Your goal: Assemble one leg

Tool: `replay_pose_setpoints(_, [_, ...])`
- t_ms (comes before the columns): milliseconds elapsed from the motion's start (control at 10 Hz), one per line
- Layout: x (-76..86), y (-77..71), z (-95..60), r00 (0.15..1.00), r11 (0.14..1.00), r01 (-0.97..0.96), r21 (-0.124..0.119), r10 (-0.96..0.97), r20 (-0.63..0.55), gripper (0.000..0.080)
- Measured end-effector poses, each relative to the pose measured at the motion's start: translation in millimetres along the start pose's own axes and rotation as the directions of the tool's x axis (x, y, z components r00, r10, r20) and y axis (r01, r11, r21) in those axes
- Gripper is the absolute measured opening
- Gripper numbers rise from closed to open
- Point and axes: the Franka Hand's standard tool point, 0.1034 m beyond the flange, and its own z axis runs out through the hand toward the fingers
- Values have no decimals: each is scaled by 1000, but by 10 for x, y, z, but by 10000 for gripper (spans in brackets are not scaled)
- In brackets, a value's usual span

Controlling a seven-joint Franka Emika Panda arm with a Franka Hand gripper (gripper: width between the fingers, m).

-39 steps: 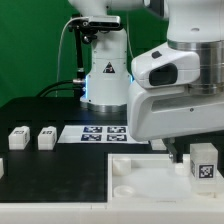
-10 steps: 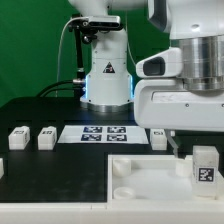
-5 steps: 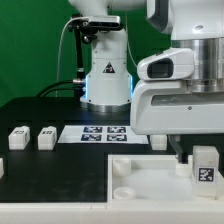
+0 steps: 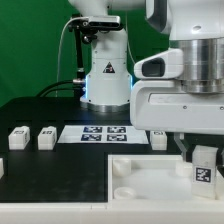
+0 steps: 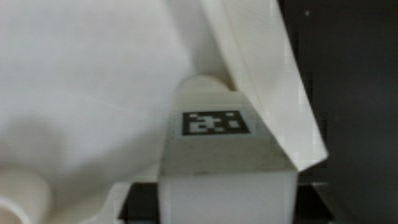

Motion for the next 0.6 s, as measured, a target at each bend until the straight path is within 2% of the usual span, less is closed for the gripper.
replay_pose_setpoints(100, [-5, 15, 2, 978, 978, -209, 19, 209, 9, 291])
replay_pose_setpoints(200, [-12, 15, 4, 936, 935, -353, 20, 353, 20, 291])
replay_pose_setpoints(300, [-25, 11, 3, 881, 881, -473, 10, 473, 24, 291])
replay_pose_setpoints(400, [-56, -11, -4, 825, 825, -565, -9, 564, 35, 292])
replay_pose_setpoints(600, [-65, -18, -1, 777, 778, -628, -20, 628, 45, 292])
